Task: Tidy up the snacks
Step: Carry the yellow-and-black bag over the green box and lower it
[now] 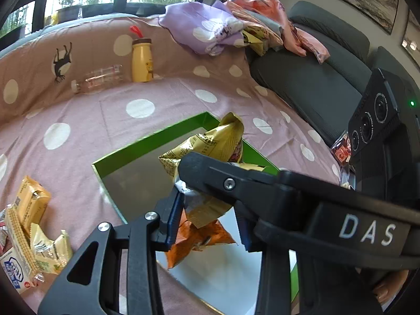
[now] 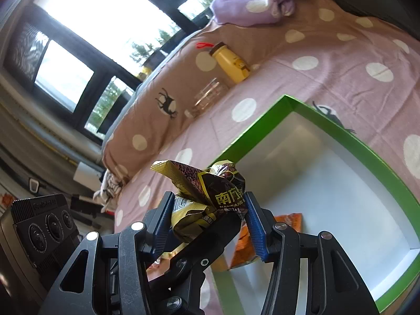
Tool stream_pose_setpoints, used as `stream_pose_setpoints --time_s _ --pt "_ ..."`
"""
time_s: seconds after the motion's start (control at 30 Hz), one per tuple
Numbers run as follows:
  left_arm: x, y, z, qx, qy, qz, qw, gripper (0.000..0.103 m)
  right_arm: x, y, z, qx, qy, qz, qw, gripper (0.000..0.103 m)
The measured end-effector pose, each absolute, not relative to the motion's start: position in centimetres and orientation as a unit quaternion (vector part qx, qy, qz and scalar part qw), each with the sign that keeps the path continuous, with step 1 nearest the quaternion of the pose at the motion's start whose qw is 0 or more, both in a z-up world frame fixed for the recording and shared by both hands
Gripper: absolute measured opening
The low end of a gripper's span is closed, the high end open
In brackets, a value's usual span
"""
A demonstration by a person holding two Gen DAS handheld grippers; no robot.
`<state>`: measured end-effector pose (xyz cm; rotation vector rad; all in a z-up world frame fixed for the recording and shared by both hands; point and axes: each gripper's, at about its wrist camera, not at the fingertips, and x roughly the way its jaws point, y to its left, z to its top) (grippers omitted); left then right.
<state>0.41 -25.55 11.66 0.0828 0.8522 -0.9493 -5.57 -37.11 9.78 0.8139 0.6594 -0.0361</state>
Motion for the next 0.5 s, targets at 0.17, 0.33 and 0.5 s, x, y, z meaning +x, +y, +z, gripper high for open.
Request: stream_pose_setpoints --time_s 0.17,0.33,0.5 --pt "0.4 -27.1 10.9 0.051 0.413 -0.448 0.791 0.036 -5.9 -38.6 8.6 0.408 0.319 -0.032 0.855 0.055" --pt "0.3 -28.5 10.1 0.057 0.426 -0.454 0.78 0.036 -6.3 -39.8 7.8 0.421 0.323 -0.05 0.846 0.055" --pt "0.3 -29.7 9.4 0.069 0.438 -0.455 0.772 0.036 -6.4 -40.8 6.8 0.433 0.331 -0.058 0.836 0.055"
